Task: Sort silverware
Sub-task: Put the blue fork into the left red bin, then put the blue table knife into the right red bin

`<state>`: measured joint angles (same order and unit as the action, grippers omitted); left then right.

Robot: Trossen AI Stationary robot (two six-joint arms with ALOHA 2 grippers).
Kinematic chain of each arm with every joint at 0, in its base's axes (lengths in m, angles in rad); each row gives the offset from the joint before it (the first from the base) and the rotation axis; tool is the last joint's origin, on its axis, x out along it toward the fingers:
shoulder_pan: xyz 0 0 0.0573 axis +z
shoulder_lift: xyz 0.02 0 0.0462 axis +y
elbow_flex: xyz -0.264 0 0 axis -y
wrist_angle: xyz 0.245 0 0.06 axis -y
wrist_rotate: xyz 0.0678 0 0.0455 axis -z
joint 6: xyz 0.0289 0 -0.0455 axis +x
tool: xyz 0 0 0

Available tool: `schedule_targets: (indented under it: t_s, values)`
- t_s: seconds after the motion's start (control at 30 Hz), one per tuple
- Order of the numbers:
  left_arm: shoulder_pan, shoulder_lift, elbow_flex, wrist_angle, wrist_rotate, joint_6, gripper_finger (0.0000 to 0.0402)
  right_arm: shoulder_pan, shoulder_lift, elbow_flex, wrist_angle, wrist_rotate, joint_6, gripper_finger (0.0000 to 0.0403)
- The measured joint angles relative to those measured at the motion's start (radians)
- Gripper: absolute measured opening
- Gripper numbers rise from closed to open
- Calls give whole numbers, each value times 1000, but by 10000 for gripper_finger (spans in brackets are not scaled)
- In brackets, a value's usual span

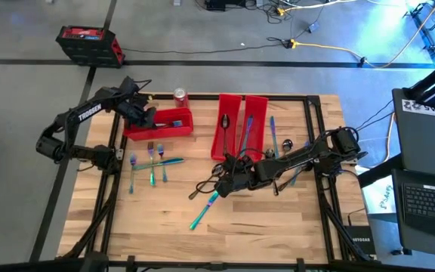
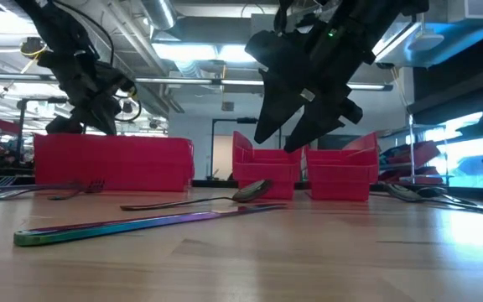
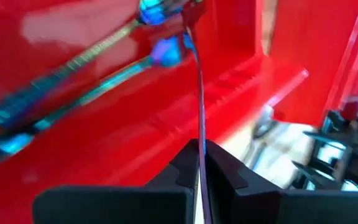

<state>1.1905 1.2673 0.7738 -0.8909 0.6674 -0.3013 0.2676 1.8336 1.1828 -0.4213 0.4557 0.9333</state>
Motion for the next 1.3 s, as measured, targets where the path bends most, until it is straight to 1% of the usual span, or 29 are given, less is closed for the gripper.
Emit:
schedule_targets:
  t_s: [0.13,0.37,0.47,0.6,0.73,0.83,0.93,1.03,1.3]
  values:
    - [17,0,0,9,29,5,0,0,0,0,0,0,0,270]
    - [21,0,0,9,28,-2,6,-7,0,0,0,5,-1,270]
    - [21,0,0,-2,23,-4,18,-12,0,0,0,5,-5,270]
    - [21,0,0,-9,13,-5,46,-15,0,0,0,4,-20,270]
    - [24,0,1,-23,-30,19,81,-15,0,0,1,-3,-22,270]
    - [32,0,23,-59,-95,27,103,-15,0,0,1,-7,-22,270]
    - [42,0,66,-107,-163,68,119,-21,0,0,2,-21,-22,270]
    - [41,0,108,-146,-205,79,128,-27,0,0,2,-28,-23,270]
    - [38,-11,177,-184,-227,160,132,-27,0,0,2,-29,-32,270]
